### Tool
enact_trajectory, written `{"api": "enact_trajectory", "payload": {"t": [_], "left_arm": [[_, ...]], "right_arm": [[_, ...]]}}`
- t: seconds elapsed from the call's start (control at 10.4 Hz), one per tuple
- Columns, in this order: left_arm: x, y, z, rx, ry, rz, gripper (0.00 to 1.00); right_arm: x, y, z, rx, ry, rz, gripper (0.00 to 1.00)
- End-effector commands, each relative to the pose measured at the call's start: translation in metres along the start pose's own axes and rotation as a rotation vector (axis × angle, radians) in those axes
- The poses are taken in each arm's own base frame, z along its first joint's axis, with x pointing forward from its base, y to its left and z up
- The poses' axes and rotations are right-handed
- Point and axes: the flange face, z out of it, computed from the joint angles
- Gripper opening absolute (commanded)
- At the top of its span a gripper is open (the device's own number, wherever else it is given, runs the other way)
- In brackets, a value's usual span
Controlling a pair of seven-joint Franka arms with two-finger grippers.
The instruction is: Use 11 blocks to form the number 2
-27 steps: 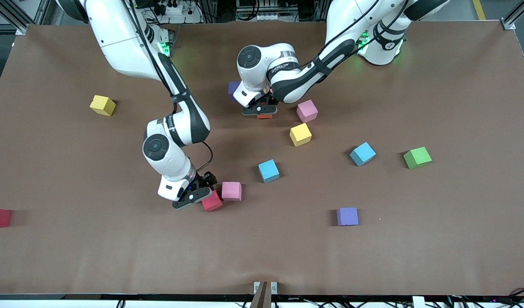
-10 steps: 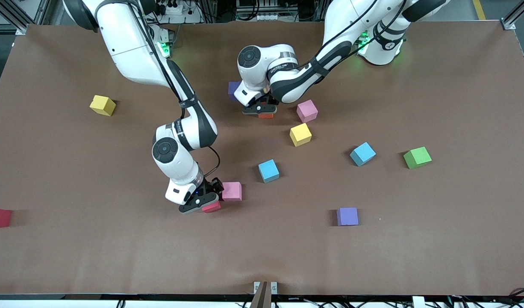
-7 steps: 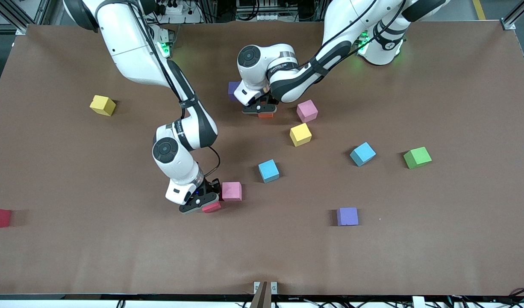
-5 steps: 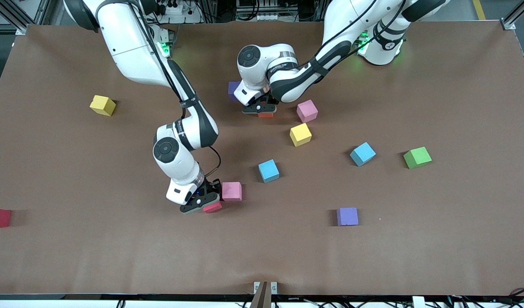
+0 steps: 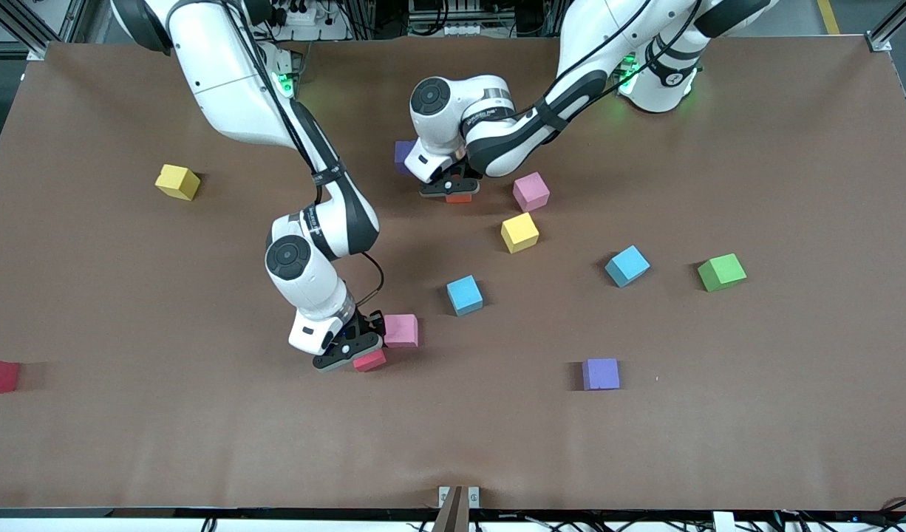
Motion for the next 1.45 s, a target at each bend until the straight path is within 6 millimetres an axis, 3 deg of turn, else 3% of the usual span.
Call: {"api": "enact_trajectory", "payload": {"t": [0.0, 0.19, 0.48, 0.87, 1.06, 1.25, 1.35], "left_arm": [[0.003, -0.003, -0.009, -0.007, 0.031, -0.020, 1.00], [0.005, -0.005, -0.019, -0.012, 0.047, -0.025, 1.00], [0.015, -0.011, -0.045, -0.025, 0.085, -0.091, 1.00], [0.095, -0.079, -0.087, 0.000, 0.140, -0.270, 1.00], [0.142, -0.125, -0.087, 0.013, 0.129, -0.368, 1.00], [0.161, -0.148, -0.078, 0.028, 0.117, -0.398, 1.00], [0.159, -0.155, -0.067, 0.046, 0.104, -0.396, 1.00]], "right_arm": [[0.007, 0.000, -0.014, -0.007, -0.012, -0.021, 0.00], [0.014, 0.007, -0.022, -0.019, -0.020, -0.024, 0.00], [0.026, 0.012, -0.054, -0.010, -0.082, -0.041, 0.00], [0.019, 0.015, -0.098, 0.032, -0.197, -0.015, 0.00], [0.004, 0.003, -0.113, 0.061, -0.292, -0.019, 0.00], [-0.018, -0.014, -0.130, 0.072, -0.348, 0.055, 0.00], [-0.025, -0.033, -0.134, 0.070, -0.373, 0.094, 0.00]]}}
